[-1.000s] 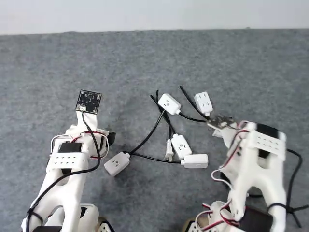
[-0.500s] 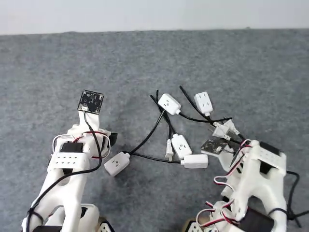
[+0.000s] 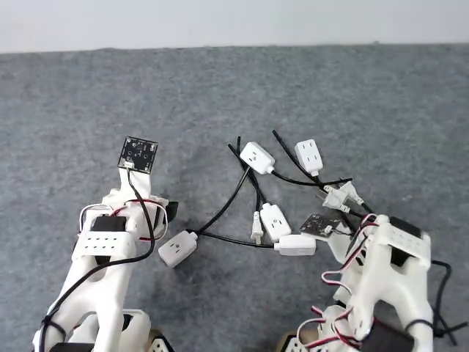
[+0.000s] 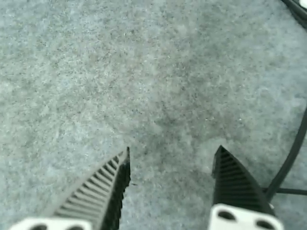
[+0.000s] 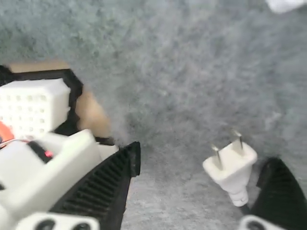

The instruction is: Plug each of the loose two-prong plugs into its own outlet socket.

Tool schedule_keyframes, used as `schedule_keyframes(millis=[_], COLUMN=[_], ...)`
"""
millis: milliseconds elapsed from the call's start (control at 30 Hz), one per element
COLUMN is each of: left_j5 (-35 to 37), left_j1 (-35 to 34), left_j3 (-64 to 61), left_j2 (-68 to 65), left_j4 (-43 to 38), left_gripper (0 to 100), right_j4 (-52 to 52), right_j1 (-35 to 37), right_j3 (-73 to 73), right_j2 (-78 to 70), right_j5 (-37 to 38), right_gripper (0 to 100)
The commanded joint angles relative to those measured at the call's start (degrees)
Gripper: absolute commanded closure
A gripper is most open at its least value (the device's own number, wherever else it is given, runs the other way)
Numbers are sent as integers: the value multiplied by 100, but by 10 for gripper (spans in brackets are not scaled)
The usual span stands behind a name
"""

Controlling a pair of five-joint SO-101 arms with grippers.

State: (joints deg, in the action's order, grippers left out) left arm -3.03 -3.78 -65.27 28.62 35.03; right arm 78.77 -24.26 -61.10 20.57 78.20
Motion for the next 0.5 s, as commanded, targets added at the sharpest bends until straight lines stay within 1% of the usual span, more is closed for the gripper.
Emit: schedule_keyframes(millis=[0,100,167,233,300,467], left_j5=[35,35,35,35,35,35], left_j1=[44,44,44,44,44,44], left_j3=[303,303,303,303,303,303], left_j2=[141,141,141,141,141,132], left_j4=[-132,-132,-132,-132,-132,-132], left_gripper=[731,731,731,731,731,731], right_j4=[-338,-382,-532,-716,-848,-822], right_j1=[75,57,57,48,48,66], right_j3=[-290,-308,-325,-325,-325,-325], right_j2=[-48,-48,-48,-48,-48,-48], right_j5=[79,79,79,79,79,97], right_gripper=[797,936,996,980,989,990])
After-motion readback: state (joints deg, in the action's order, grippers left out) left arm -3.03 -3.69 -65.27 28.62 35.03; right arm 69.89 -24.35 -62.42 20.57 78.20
